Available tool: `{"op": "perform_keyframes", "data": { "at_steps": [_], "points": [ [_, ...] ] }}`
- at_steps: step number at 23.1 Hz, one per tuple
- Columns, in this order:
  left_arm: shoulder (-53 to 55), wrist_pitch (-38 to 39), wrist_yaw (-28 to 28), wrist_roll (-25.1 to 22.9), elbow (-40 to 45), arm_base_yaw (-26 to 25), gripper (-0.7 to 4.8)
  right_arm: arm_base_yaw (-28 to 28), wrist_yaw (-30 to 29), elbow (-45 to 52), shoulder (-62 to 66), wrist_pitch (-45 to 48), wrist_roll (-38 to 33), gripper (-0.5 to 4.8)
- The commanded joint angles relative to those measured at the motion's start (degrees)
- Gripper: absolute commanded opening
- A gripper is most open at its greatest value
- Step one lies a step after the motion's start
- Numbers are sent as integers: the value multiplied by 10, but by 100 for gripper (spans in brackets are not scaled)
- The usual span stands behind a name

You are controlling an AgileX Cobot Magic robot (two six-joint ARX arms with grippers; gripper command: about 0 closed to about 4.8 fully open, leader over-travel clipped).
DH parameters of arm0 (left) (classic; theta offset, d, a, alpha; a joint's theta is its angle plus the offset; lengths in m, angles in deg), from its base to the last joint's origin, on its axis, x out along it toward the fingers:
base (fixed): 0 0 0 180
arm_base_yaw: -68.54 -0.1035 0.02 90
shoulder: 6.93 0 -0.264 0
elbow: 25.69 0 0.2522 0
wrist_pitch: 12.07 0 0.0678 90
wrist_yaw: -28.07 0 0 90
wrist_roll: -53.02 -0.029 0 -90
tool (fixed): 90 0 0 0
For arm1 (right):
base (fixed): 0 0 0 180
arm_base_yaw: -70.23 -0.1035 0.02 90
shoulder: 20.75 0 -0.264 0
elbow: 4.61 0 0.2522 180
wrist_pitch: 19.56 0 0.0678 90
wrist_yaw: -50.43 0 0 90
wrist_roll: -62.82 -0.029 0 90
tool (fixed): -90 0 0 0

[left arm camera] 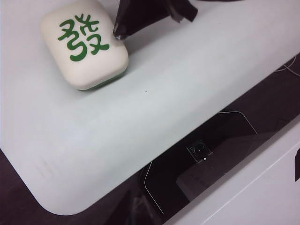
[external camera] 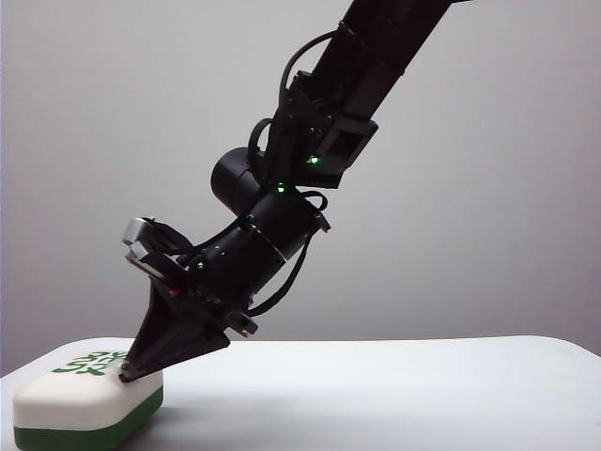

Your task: Move the foam mahjong from the right side of the table to the left side of the table.

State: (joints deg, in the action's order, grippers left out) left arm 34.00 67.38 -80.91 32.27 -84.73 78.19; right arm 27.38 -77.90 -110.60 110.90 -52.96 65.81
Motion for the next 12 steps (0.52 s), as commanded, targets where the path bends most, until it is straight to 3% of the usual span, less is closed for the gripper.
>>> {"op": "perform_keyframes", "data": {
  "at_steps": [1, 12],
  "points": [
    [-3, 3, -1, 2, -3, 0, -6, 3, 17, -1, -2, 13, 0, -5],
    [-3, -3, -2, 2, -4, 0, -6, 29, 23, -1, -49, -31, 3, -5]
  ]
}}
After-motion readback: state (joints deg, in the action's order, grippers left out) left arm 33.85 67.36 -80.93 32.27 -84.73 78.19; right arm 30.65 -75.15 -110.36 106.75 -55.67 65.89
